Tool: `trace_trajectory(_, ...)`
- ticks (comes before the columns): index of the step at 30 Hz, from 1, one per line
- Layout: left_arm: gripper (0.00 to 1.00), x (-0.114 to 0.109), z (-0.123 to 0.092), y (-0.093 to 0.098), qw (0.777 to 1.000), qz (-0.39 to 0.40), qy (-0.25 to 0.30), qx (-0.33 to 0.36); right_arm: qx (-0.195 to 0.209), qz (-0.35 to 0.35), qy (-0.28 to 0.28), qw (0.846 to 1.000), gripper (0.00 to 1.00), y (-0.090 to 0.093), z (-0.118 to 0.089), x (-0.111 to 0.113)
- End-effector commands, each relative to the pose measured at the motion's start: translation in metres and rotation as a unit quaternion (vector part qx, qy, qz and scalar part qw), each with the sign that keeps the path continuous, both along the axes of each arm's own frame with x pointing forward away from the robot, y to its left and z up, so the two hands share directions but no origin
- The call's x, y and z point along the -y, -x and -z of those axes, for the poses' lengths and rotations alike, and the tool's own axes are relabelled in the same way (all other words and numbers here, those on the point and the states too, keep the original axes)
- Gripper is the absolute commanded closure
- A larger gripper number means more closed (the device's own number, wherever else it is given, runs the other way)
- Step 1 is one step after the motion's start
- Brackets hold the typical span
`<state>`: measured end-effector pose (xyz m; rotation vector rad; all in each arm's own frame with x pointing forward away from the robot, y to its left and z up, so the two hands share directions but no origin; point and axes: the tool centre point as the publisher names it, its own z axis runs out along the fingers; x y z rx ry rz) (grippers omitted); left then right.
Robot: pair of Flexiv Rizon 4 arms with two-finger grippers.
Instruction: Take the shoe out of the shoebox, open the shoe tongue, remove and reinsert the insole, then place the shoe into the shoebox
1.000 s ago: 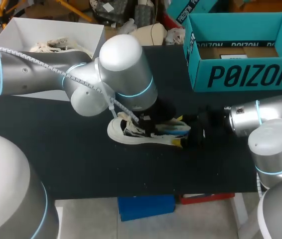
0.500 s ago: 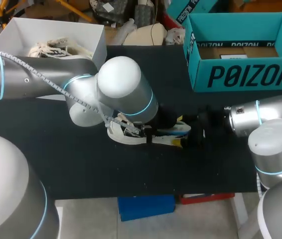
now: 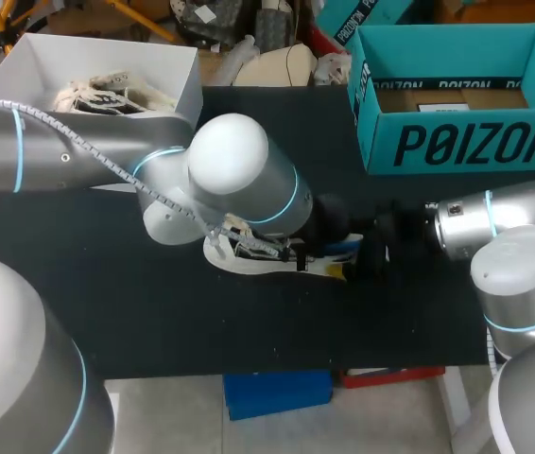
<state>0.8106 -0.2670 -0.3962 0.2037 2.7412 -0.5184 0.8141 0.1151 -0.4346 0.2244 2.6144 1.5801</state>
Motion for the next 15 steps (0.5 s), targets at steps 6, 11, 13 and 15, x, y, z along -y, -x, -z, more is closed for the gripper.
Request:
trace_trajectory(6, 0.75, 0.0143, 0.0025, -0.0002, 1.0, 0.003, 0.003, -0.001, 0.0, 0.001, 0.0, 1.0, 1.0, 0.0009, 0.0016, -0.0004)
trace_trajectory(11, 0.9, 0.0166, 0.0041, 0.0002, 1.0, 0.001, 0.001, 0.0, 0.0, 0.001, 0.0, 1.0, 1.0, 0.0009, 0.0016, -0.0004)
trace_trajectory(13, 1.0, 0.0151, 0.0031, 0.0007, 1.0, -0.002, 0.001, -0.001, 0.0, 0.001, 0.0, 1.0, 1.0, 0.0009, 0.0016, -0.0004)
trace_trajectory(15, 1.0, 0.0121, 0.0005, 0.0041, 1.0, -0.002, 0.003, -0.001, 0.0, 0.001, 0.0, 1.0, 1.0, 0.0009, 0.0016, -0.0004)
